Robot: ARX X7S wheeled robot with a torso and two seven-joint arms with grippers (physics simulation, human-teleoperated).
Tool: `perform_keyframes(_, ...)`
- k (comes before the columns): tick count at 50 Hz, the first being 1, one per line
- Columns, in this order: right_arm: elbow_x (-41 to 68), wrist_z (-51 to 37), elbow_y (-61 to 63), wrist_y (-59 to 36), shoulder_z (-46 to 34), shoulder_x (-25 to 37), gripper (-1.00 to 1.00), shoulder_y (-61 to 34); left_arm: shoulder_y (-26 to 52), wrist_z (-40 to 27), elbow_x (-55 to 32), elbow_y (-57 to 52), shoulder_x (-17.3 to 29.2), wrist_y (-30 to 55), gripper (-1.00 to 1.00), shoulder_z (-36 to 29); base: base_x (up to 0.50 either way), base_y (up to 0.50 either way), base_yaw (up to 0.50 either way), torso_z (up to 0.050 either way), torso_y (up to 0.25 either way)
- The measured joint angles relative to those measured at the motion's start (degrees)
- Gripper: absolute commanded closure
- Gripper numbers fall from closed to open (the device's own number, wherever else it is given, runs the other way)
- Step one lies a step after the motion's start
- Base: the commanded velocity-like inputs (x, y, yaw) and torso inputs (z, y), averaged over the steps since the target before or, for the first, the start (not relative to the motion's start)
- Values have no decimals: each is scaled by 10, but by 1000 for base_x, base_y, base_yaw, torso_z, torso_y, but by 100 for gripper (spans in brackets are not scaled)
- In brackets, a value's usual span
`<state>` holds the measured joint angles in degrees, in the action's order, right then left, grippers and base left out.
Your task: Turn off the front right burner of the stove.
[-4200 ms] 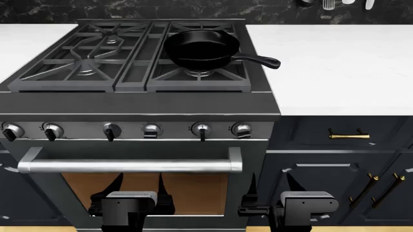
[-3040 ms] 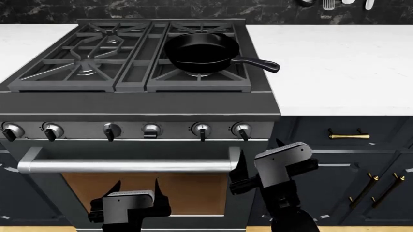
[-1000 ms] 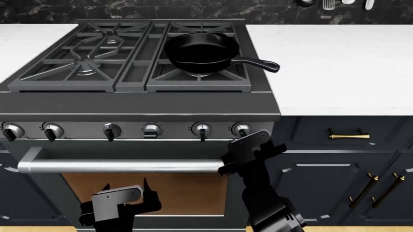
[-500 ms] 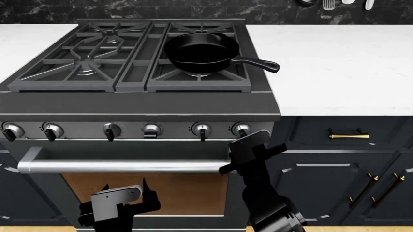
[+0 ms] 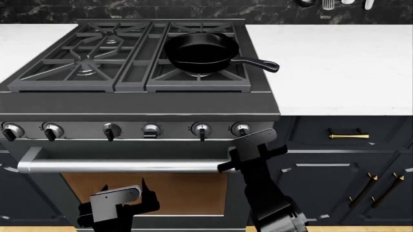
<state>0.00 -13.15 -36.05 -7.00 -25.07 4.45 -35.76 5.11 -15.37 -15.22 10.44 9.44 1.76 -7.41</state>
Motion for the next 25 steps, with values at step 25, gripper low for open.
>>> perform_keyframes(25, 78, 26, 6, 1, 25, -2, 100, 1, 1, -7, -8, 2, 6, -1, -100, -4, 0, 0, 0, 0, 0)
